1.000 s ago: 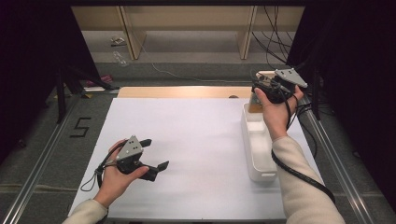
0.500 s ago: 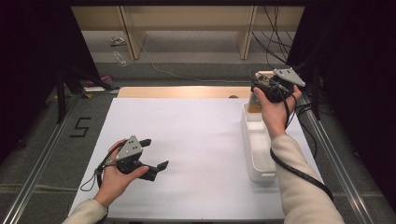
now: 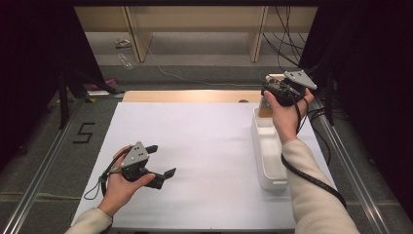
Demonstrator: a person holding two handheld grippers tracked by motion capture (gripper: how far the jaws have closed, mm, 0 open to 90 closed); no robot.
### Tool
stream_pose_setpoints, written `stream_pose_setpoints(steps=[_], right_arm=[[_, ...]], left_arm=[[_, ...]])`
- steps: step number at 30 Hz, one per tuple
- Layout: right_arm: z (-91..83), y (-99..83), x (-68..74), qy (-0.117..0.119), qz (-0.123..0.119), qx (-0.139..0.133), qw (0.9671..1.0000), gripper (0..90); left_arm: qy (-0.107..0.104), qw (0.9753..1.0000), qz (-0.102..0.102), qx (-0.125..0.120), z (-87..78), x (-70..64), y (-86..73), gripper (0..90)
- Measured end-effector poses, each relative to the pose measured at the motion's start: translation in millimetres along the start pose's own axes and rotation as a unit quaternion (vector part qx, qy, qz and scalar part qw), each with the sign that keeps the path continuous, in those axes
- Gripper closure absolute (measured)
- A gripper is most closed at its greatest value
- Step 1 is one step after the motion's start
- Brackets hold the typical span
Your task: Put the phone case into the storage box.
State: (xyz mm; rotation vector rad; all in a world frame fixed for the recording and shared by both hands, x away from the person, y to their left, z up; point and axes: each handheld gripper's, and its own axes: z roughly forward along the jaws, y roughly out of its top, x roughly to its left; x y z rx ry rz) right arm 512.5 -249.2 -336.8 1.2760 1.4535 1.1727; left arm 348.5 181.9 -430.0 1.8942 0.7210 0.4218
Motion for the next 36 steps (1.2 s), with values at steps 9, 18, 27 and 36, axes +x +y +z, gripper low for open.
stream_pose_setpoints(steps=[9,18,27,36], right_arm=[[3.1,-0.3,2.2,0.001,-0.003,0.002,1.0000,11.9],[5.9,-1.9,1.6,-0.002,-0.001,0.006,1.0000,11.9],[8.3,-1.0,1.4,-0.003,-0.002,0.006,1.0000,11.9],[11.8,-2.8,1.9,-0.003,-0.003,0.009,0.9999,11.9]], left_arm=[[0.000,1.0000,0.000,0.000,0.0,0.0,0.0,0.0],[0.000,1.0000,0.000,0.000,-0.1,0.0,-0.1,0.0],[0.000,1.0000,-0.001,-0.001,0.0,0.1,-0.1,0.0],[0.000,1.0000,-0.001,-0.001,0.0,0.1,-0.1,0.0]])
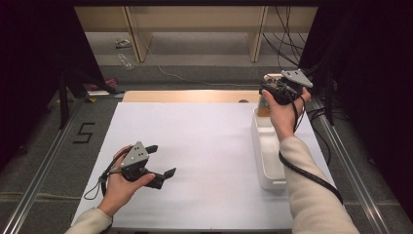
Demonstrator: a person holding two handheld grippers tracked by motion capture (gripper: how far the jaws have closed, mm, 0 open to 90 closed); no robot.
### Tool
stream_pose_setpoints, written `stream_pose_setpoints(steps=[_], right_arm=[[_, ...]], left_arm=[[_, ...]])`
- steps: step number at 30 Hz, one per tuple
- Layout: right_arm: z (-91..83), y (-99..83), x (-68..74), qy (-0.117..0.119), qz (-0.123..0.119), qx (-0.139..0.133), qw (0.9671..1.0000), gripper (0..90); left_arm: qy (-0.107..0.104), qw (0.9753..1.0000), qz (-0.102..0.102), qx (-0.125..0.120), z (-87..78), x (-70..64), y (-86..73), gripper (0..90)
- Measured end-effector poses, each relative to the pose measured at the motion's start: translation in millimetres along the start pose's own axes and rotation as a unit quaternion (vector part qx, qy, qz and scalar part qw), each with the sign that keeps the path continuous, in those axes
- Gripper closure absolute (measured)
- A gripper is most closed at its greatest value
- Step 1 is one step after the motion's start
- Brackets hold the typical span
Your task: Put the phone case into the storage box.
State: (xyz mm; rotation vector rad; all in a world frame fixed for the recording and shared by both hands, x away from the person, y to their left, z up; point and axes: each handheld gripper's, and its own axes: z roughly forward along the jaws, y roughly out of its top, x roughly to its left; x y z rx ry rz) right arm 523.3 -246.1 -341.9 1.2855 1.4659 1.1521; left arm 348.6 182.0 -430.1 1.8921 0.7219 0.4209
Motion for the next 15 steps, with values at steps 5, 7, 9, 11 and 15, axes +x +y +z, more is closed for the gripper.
stream_pose_setpoints(steps=[5,7,9,11,15], right_arm=[[1.6,-0.4,0.3,0.000,0.000,0.001,1.0000,12.0],[2.0,-0.5,0.5,0.000,0.000,0.001,1.0000,11.9],[2.5,-0.5,0.6,0.000,0.001,0.001,1.0000,11.9],[3.1,-0.4,0.8,0.000,0.001,0.001,1.0000,11.9],[4.2,-0.3,1.0,-0.001,0.000,0.003,1.0000,11.9]], left_arm=[[0.000,1.0000,0.001,0.000,0.0,-0.1,0.1,0.0],[0.000,1.0000,0.001,0.000,0.1,-0.1,0.1,0.0],[0.000,1.0000,0.001,0.000,0.1,-0.1,0.1,0.0],[0.000,1.0000,0.000,0.000,0.0,-0.1,0.1,0.0],[0.000,1.0000,0.001,0.000,0.1,-0.2,0.1,0.0]])
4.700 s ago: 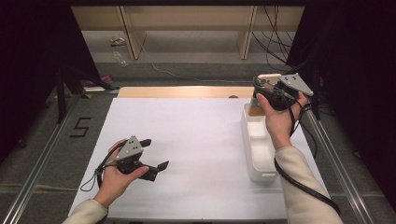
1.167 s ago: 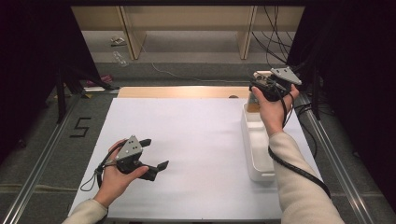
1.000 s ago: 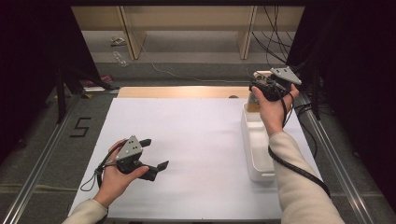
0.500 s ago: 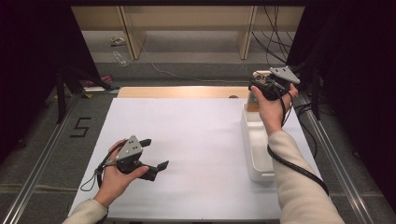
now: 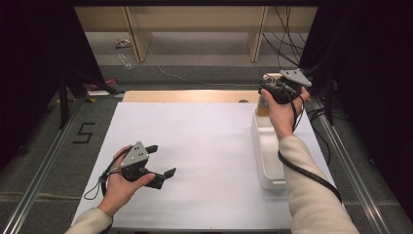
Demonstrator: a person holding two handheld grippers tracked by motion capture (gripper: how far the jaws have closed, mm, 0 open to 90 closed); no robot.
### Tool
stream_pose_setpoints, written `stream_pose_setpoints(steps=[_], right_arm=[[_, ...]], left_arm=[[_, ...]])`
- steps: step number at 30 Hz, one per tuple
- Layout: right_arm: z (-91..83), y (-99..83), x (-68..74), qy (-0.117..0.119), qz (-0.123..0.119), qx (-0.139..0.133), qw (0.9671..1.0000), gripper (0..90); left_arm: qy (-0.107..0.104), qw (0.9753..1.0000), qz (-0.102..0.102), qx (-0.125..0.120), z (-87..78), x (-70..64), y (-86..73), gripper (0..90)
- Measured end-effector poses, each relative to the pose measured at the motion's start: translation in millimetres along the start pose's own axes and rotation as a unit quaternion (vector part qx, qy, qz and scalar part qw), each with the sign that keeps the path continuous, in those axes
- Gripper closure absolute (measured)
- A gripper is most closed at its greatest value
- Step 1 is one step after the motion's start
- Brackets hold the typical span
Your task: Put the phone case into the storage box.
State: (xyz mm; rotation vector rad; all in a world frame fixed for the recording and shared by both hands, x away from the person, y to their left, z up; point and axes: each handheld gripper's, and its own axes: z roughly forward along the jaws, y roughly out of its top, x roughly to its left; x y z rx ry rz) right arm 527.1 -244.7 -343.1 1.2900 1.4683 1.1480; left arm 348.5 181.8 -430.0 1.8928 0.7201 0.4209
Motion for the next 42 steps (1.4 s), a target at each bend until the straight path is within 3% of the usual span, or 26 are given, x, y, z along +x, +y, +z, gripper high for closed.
stream_pose_setpoints(steps=[42], right_arm=[[15.9,-11.4,-1.3,-0.007,0.006,0.017,0.9998,11.9]], left_arm=[[0.000,1.0000,-0.001,-0.001,-0.1,0.1,0.0,0.0]])
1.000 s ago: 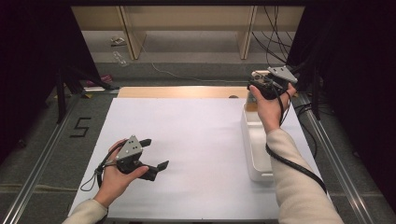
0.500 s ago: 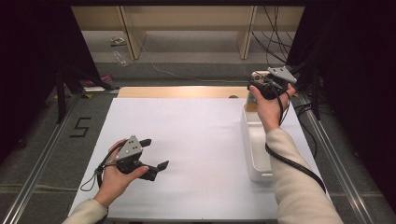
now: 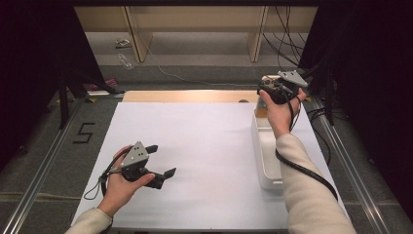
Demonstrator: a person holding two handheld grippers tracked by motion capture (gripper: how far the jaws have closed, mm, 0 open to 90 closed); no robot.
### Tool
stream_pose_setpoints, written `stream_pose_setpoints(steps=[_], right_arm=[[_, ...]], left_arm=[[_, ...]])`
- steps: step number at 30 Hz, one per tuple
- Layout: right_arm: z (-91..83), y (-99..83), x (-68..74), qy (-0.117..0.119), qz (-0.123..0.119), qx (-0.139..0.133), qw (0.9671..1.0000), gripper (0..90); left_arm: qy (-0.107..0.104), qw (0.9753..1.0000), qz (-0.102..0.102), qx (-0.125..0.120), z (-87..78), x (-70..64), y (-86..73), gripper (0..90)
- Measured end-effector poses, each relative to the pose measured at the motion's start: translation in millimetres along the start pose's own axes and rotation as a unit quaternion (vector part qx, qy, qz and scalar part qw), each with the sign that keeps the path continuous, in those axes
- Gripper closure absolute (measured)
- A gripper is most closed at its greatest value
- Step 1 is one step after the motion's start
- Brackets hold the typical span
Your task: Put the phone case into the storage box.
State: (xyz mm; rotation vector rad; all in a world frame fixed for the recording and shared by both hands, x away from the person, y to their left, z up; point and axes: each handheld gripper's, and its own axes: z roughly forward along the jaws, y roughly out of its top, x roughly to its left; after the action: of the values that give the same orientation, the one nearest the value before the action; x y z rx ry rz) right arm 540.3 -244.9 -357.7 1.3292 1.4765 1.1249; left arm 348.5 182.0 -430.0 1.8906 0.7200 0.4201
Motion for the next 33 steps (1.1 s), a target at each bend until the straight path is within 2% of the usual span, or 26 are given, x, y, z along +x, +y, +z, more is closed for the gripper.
stream_pose_setpoints(steps=[33], right_arm=[[5.5,-8.4,-0.7,-0.002,0.001,0.014,0.9999,11.9]], left_arm=[[-0.001,1.0000,0.000,0.000,0.3,-0.2,0.0,0.0]])
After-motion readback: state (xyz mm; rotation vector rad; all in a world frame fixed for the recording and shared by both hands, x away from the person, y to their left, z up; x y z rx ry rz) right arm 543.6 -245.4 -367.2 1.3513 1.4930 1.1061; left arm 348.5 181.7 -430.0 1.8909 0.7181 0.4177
